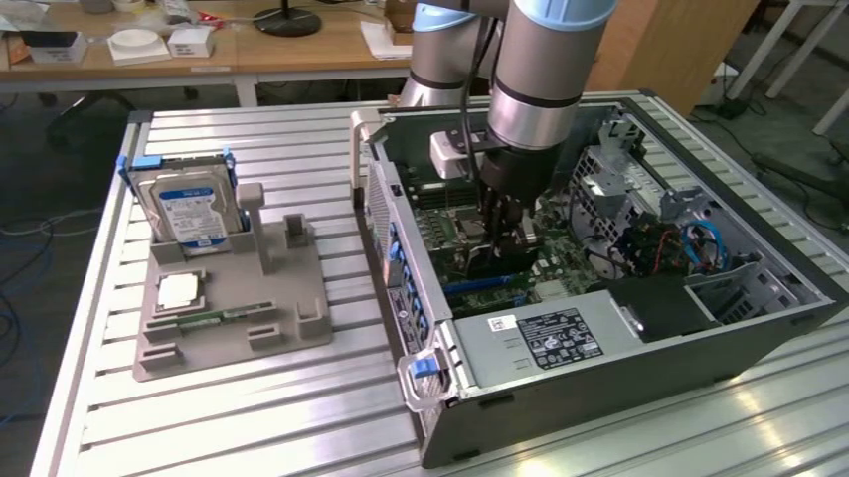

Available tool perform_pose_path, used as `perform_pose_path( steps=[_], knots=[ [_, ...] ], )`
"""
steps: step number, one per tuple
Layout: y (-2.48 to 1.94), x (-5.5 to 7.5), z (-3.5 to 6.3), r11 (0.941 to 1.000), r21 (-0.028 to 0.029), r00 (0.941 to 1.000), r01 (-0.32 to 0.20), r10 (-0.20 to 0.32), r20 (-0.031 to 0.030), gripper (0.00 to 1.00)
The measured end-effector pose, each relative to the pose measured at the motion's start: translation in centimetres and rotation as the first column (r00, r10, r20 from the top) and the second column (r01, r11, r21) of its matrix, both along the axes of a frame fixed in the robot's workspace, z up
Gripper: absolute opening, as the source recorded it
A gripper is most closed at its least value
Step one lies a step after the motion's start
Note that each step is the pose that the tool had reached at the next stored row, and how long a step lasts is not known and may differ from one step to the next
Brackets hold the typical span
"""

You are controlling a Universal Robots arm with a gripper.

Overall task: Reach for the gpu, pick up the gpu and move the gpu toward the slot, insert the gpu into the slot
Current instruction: 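Insert the gpu into the slot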

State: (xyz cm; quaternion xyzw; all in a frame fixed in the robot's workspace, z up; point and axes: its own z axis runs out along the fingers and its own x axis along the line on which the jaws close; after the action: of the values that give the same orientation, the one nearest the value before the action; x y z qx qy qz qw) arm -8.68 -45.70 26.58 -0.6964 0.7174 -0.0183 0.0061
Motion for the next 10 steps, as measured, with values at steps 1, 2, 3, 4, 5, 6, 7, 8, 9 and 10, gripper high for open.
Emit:
perform_pose_path(
  steps=[1, 2, 3, 4, 5, 6, 7, 8, 9, 10],
  knots=[
    [0.0, -0.02, -0.01, 1.0, 0.0, 1.0, 0.0, 0.0, 0.0001, 0.26],
    [0.0, -0.06, -0.02, 1.0, 0.0001, 1.0, 0.0, 0.0, 0.0002, 0.26],
    [0.01, -0.09, -0.03, 1.0, 0.0002, 1.0, 0.0, 0.0, 0.0002, 0.26],
    [0.01, -0.09, -0.04, 1.0, 0.0001, 1.0, 0.0, 0.0, 0.0001, 0.26],
    [0.0, -0.09, -0.04, 1.0, 0.0001, 1.0, 0.0, 0.0, 0.0, 0.26],
    [0.0, -0.09, -0.05, 1.0, 0.0001, 1.0, 0.0, 0.0, 0.0, 0.26],
    [0.01, -0.09, -0.06, 1.0, 0.0002, 1.0, 0.0, 0.0, 0.0001, 0.26],
    [0.01, -0.1, -0.07, 1.0, 0.0002, 1.0, 0.0, 0.0, 0.0001, 0.26],
    [0.01, -0.1, -0.07, 1.0, 0.0002, 1.0, 0.0, 0.0, 0.0, 0.26],
    [0.01, -0.1, -0.07, 1.0, 0.0001, 1.0, 0.0, 0.0, 0.0001, 0.26]
  ],
)
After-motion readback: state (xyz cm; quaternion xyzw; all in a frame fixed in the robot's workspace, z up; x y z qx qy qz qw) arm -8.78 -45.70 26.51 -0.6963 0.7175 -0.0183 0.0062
